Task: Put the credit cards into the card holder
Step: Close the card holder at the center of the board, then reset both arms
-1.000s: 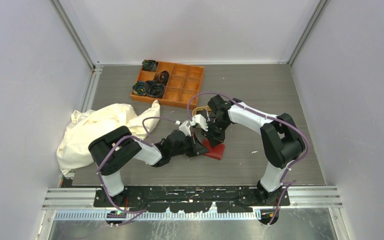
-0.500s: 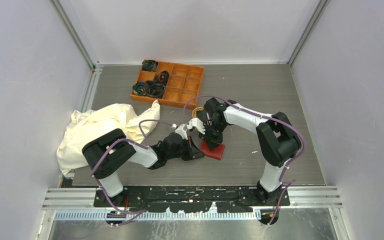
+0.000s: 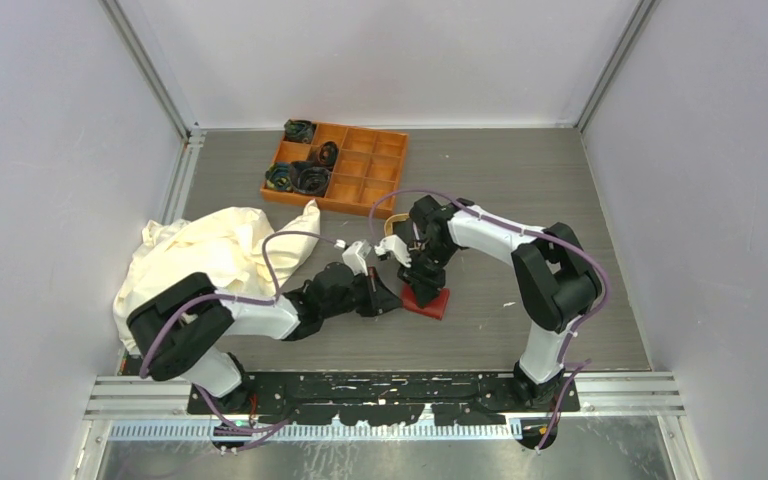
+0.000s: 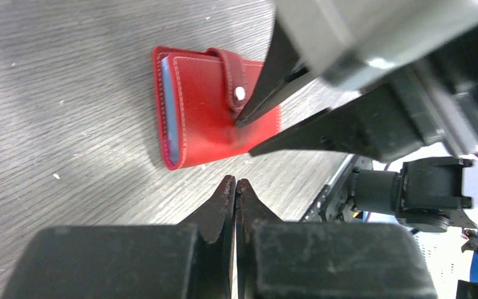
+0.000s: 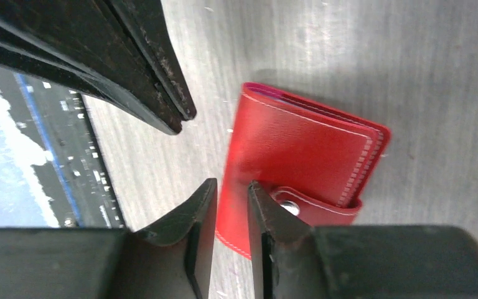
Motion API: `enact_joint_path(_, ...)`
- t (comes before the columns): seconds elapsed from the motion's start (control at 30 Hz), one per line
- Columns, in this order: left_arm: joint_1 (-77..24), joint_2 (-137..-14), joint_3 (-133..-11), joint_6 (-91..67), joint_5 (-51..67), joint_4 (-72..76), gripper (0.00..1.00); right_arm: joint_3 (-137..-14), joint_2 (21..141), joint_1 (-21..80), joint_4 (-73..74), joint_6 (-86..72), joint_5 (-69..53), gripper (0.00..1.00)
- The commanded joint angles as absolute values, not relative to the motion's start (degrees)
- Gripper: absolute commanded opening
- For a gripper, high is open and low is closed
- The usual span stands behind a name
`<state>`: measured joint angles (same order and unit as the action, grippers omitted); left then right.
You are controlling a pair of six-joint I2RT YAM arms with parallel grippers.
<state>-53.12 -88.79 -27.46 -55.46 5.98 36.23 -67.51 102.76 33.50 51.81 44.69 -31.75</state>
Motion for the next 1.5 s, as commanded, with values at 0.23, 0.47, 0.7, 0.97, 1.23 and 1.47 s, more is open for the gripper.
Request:
enact_joint_path(0.23, -53.2, -75.3, -25.5, -50.9, 3.8, 28.4, 0.02, -68.1, 93.0, 27.0, 59.8, 54.0, -48.7, 0.38)
enact_joint_path(0.47, -53.2, -73.0, -23.5, -50.4, 4.6, 28.4, 0.02, -59.5, 86.9, 28.3, 41.9, 46.2, -31.1, 0.26)
enact_joint_path(0.7, -53.2, -72.9, -22.4, -50.6, 4.9, 29.3, 0.03, -60.3, 91.6, 32.7, 41.1, 45.4, -24.4, 0.18)
enact_joint_path(0.97, -53.2, -72.8, -21.6, -50.7, 5.0, 29.7, 0.03, -60.4, 93.9, 34.2, 40.0, 44.1, -22.0, 0.17)
enact_joint_path(1.23, -53.2, -71.1, -20.9, -50.9, 5.0, 28.6, 0.03, -61.4, 97.3, 35.6, 41.0, 44.1, -18.3, 0.13)
enact_joint_path(1.47, -53.1, -66.4, -19.3, -51.0, 7.9, 29.1, 0.06, -65.1, 94.6, 33.5, 45.4, 43.2, -21.5, 0.14)
